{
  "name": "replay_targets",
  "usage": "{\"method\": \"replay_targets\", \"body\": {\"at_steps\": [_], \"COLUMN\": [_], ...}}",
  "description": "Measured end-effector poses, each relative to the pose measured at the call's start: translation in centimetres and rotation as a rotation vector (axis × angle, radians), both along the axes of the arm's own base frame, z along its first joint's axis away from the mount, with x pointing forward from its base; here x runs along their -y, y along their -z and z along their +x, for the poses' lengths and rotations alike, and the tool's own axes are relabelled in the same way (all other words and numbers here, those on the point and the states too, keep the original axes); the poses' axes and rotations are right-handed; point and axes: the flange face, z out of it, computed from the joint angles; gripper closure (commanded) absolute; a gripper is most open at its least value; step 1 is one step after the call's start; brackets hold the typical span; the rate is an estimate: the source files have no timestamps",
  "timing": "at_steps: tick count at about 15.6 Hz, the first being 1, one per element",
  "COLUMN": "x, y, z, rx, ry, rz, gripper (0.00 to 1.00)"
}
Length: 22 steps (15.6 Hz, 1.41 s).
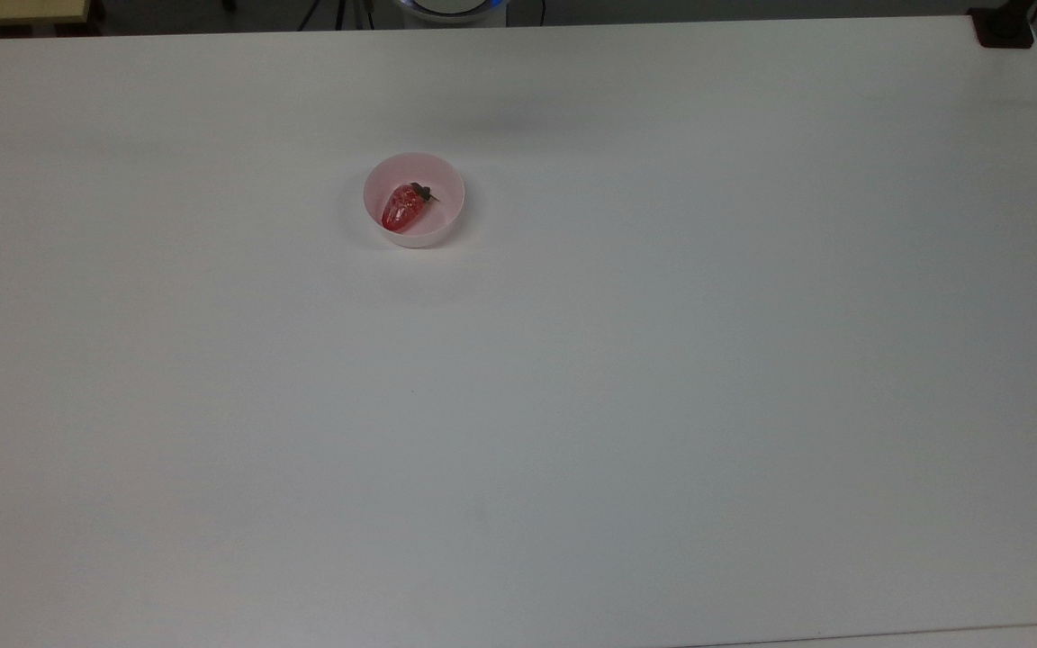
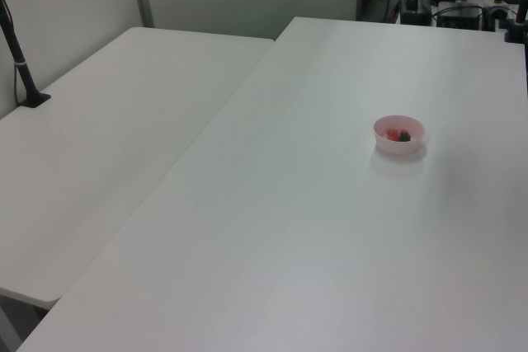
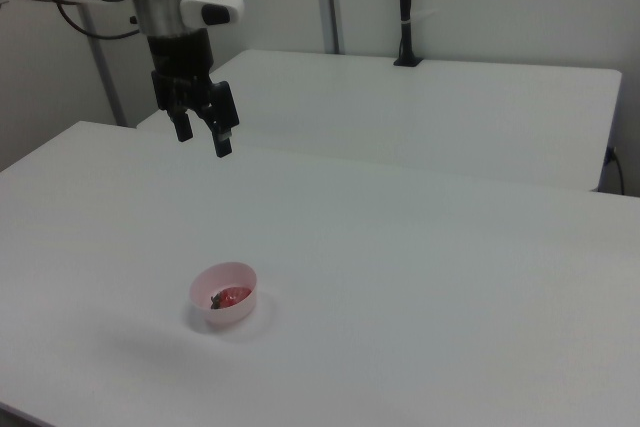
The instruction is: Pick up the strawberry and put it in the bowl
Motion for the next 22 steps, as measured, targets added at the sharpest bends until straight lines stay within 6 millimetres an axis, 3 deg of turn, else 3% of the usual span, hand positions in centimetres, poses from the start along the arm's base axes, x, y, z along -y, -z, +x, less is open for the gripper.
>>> {"method": "replay_targets", "body": {"at_steps": [4,10,22], "x": [0.4,2.4,1.9], "y": [-0.1,0.2,0.0], "z": [1.1,1.5,1.8], "rx": [0.069,0.112,0.128], "ry": [-0.162,-0.205,-0.230], "rz": [0.053,0.142,0.134], "gripper": [0.00,0.00,0.00]}}
